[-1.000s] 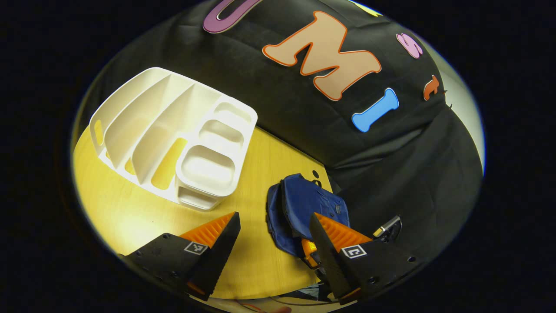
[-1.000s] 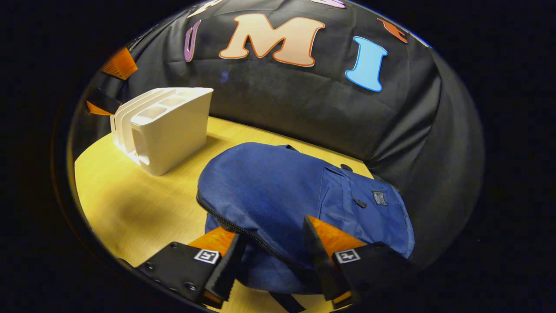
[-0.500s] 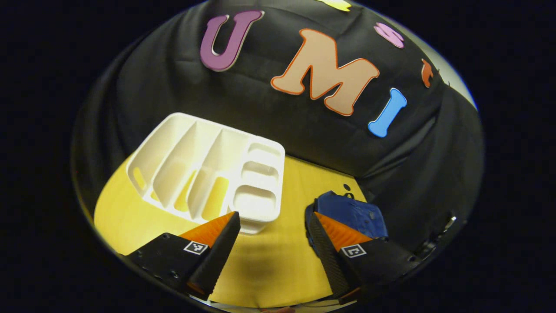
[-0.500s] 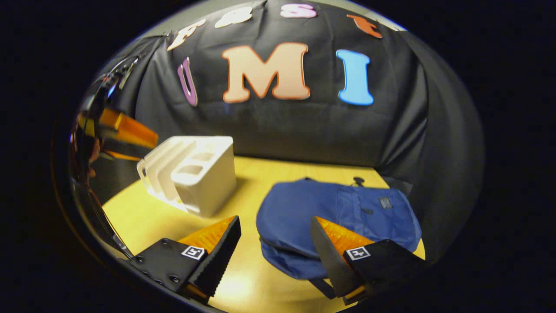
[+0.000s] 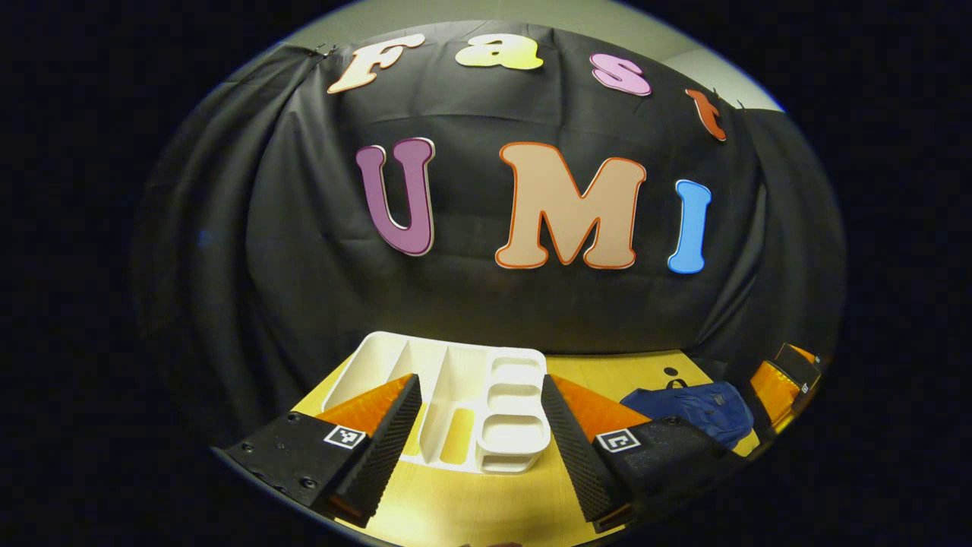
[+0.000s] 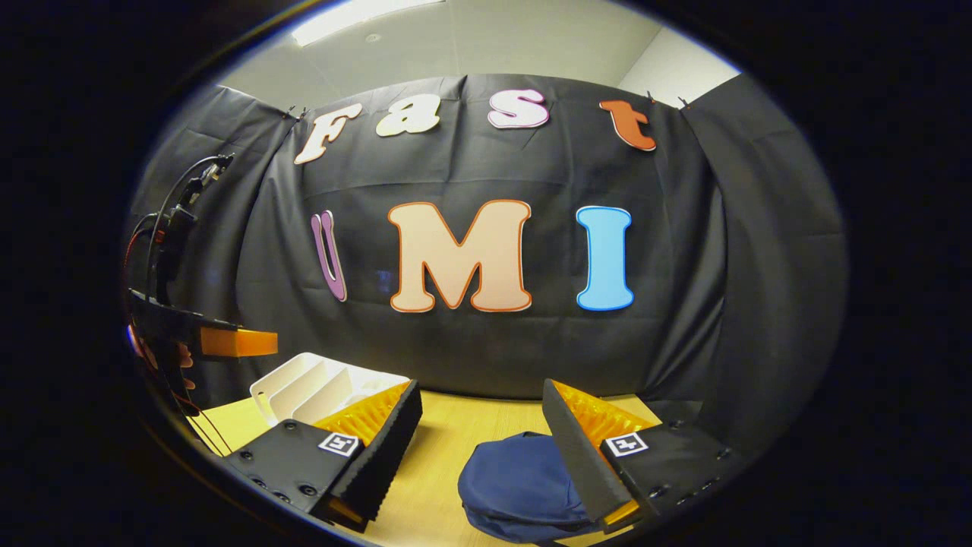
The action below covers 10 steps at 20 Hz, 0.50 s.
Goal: Open the schoolbag, grab two books from the bookshelf and put them into the schoolbag.
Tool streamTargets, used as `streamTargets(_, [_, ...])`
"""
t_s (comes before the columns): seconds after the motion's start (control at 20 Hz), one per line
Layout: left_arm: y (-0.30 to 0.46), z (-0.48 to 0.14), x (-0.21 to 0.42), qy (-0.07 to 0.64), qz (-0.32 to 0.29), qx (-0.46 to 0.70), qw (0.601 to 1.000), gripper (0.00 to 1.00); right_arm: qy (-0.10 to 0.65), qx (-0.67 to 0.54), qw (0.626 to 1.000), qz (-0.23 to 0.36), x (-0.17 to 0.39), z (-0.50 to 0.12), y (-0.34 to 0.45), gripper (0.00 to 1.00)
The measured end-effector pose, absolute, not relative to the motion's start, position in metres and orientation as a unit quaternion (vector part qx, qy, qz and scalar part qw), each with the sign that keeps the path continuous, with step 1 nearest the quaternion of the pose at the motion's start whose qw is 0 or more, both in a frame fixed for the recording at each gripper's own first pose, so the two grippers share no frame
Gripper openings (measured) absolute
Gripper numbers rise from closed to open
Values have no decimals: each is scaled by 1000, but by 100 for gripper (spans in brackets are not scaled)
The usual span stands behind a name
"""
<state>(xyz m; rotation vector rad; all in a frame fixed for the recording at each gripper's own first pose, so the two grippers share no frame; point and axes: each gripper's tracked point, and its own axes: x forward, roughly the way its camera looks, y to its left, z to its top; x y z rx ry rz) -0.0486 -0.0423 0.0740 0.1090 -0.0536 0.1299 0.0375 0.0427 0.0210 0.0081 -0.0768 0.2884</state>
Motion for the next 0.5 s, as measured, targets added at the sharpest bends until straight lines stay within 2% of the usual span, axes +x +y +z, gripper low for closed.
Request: streamTargets(0.5, [-25,73,-62,-20,47,42,998,94,-42,-2,990,137,16,20,64,97])
